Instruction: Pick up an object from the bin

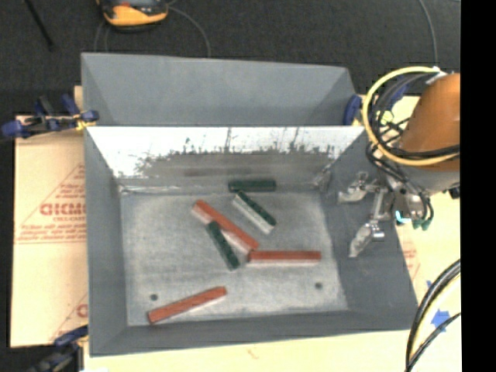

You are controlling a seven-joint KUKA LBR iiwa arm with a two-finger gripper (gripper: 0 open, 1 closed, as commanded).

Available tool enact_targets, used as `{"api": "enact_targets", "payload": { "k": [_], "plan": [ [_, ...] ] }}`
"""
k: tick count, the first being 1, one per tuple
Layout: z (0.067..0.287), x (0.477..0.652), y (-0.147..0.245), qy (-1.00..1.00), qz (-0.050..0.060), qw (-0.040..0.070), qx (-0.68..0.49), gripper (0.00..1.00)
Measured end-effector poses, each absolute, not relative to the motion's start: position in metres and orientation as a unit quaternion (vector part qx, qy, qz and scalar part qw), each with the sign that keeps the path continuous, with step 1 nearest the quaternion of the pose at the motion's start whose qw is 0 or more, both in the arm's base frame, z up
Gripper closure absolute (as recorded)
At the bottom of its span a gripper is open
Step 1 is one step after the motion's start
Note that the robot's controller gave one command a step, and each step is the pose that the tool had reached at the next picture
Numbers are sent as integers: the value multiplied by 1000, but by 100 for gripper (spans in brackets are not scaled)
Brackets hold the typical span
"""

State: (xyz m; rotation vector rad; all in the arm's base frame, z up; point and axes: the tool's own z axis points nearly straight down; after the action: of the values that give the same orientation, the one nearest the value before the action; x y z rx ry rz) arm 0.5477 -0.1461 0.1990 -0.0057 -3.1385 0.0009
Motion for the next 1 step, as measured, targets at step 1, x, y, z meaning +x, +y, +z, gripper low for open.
{"api": "enact_targets", "payload": {
  "k": [1],
  "plan": [
    [203,549,-146,-1000,1,-2,0,0]
  ]
}}
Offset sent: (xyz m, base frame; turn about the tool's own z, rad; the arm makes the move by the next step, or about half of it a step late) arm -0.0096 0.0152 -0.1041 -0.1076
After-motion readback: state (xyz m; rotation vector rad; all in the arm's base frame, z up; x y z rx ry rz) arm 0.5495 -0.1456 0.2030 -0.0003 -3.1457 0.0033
